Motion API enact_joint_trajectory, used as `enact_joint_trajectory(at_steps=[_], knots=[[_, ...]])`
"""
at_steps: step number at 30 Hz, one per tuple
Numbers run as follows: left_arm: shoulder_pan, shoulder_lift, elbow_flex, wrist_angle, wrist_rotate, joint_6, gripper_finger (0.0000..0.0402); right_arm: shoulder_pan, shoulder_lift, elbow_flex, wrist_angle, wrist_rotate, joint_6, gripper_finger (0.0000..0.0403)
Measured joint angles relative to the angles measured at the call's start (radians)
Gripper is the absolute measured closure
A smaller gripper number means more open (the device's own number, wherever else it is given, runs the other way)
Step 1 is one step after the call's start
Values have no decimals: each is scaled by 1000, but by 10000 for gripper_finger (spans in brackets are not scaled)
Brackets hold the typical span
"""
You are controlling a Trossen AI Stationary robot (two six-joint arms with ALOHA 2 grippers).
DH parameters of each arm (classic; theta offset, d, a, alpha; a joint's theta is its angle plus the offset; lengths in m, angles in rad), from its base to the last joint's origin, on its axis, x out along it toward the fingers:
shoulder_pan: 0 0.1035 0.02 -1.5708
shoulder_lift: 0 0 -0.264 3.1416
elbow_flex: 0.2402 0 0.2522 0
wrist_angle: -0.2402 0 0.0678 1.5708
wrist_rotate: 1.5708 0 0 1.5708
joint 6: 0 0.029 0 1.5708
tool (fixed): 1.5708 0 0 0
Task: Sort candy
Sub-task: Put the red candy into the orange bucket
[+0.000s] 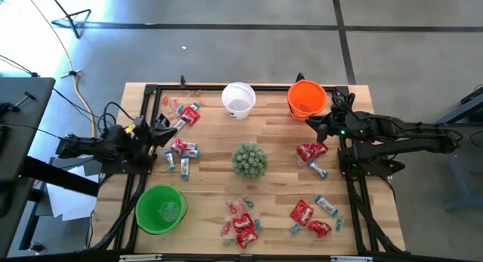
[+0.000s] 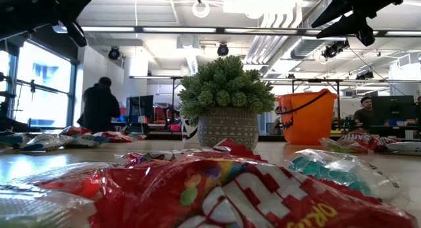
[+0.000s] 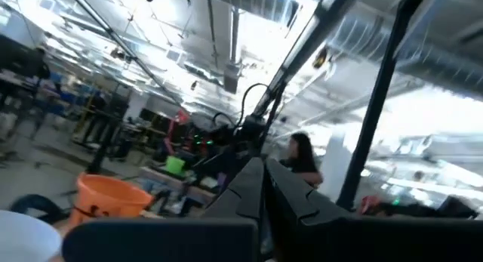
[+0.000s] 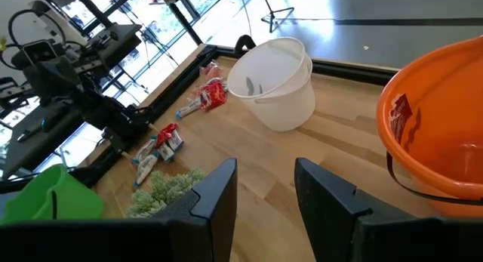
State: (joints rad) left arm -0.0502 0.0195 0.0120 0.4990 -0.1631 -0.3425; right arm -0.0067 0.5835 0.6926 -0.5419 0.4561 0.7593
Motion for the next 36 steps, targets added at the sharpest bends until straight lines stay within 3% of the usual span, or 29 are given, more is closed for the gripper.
enact_joint_trajectory(at_steps=[8, 15, 26, 36], knots=[[0, 0, 22, 98, 46, -69, 401, 0, 0, 0, 50, -31, 51, 272], [0, 53, 117, 69, -15, 74, 401, 0, 1, 20, 100, -96, 40, 272], [0, 278, 288, -134, -138, -20, 401, 0, 64, 239, -336, -128, -5, 272], [0, 524, 460, -137, -95, -96, 401, 0, 235, 392, -717, -207, 0, 272]])
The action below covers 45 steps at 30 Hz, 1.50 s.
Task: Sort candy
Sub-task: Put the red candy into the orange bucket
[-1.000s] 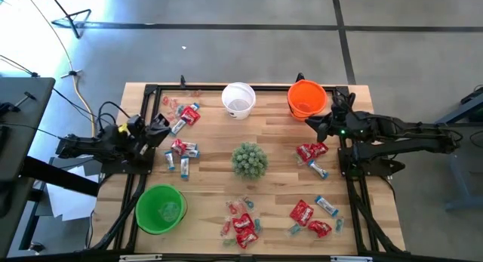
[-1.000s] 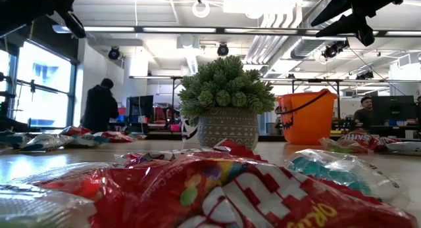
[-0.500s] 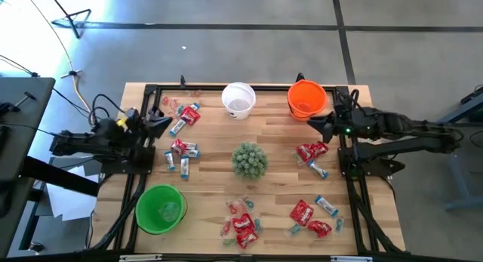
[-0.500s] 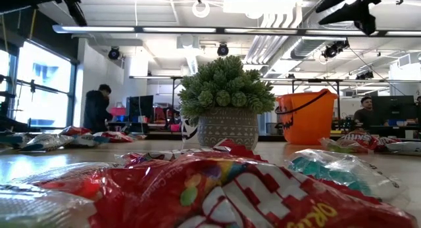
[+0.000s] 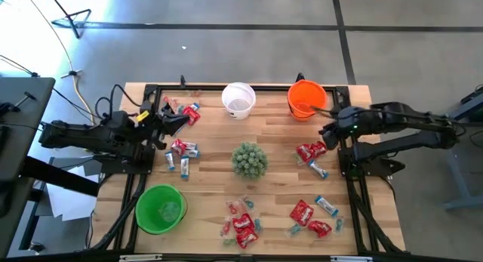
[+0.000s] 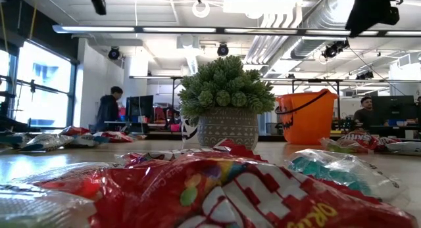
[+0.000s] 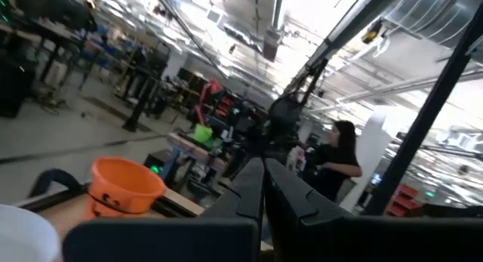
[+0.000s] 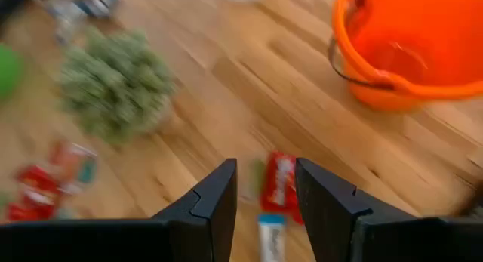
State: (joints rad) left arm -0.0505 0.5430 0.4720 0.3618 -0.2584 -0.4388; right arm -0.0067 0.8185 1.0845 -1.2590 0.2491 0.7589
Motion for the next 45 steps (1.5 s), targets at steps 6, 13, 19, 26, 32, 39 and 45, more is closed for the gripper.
enact_joint_trajectory(at_steps=[6, 13, 19, 26, 32, 39, 45], knots=[[0, 114, 97, -10, 28, -50, 401, 0, 68, -48, -30, -91, 0, 272], [0, 193, 227, -78, 61, -47, 401, 0, 128, -130, 40, -113, -20, 272], [-12, 221, 317, -115, 66, -3, 401, 0, 171, -213, 93, -136, -28, 272], [-29, 221, 381, -116, 66, 68, 401, 0, 220, -328, 210, -146, -42, 272], [-38, 221, 414, -129, 65, 84, 401, 0, 257, -395, 327, -127, -61, 272], [-38, 210, 422, -126, 65, 84, 401, 0, 326, -428, 368, -85, -157, 272], [-38, 206, 422, -126, 65, 84, 401, 0, 399, -428, 426, -88, -182, 272]])
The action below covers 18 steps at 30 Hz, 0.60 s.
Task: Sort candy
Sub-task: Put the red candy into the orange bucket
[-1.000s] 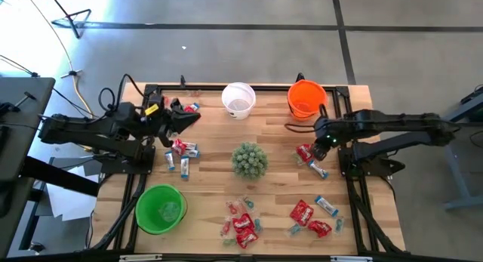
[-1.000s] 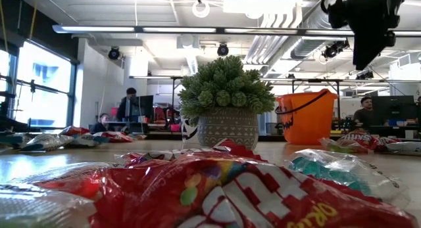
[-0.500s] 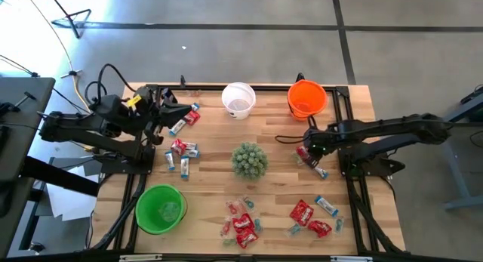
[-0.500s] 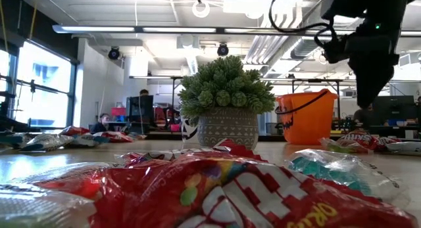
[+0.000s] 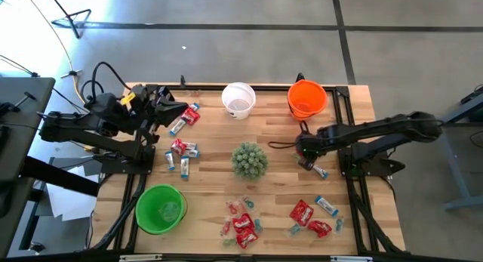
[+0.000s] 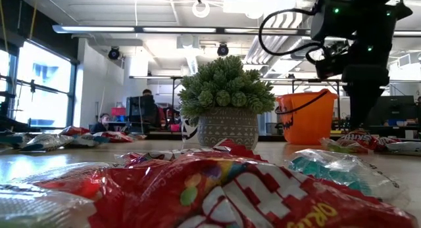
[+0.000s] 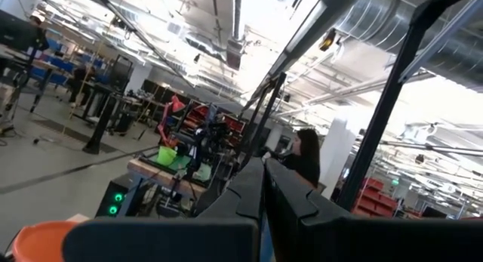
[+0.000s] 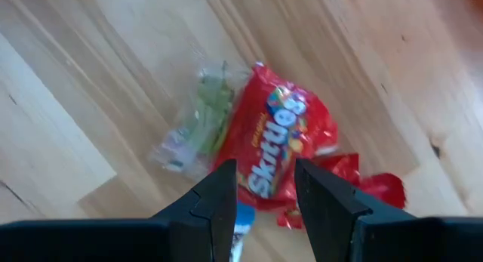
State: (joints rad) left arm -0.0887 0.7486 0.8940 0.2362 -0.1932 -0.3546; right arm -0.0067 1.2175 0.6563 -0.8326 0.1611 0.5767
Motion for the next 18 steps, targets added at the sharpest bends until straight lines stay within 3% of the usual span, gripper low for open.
enact_joint_trajectory(at_steps=[18], knots=[[0, -8, 0, -2, 0, 0, 401, -65, 200, 1, 69, -40, 130, 272]])
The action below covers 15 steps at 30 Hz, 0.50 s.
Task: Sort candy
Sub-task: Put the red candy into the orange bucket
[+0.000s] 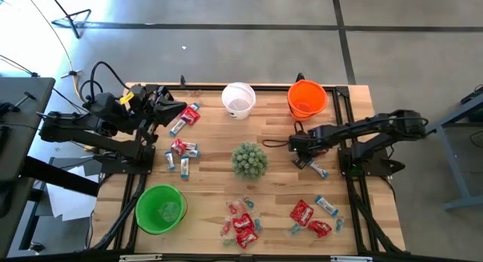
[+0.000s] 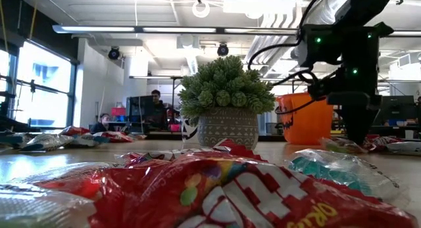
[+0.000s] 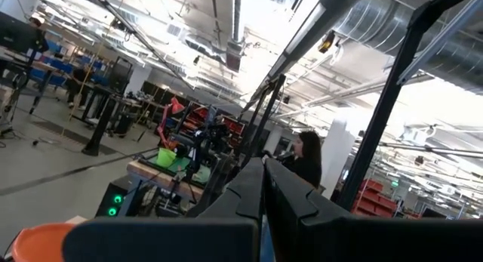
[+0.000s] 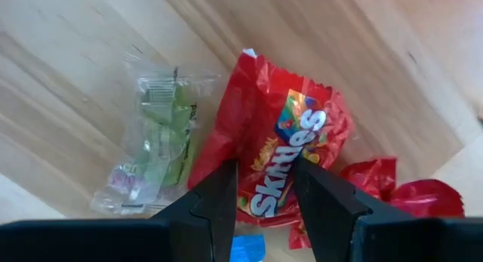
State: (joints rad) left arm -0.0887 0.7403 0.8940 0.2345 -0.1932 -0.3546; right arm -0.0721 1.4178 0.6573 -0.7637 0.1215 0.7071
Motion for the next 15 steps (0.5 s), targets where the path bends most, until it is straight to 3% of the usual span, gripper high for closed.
enact_joint_trajectory(at_steps=[10, 15], knots=[[0, 0, 0, -1, 0, 0, 401, -7, 37, 3, 26, -3, 0, 278], [0, 0, 0, -2, 0, 0, 401, -6, 36, 2, 29, -7, 3, 321]])
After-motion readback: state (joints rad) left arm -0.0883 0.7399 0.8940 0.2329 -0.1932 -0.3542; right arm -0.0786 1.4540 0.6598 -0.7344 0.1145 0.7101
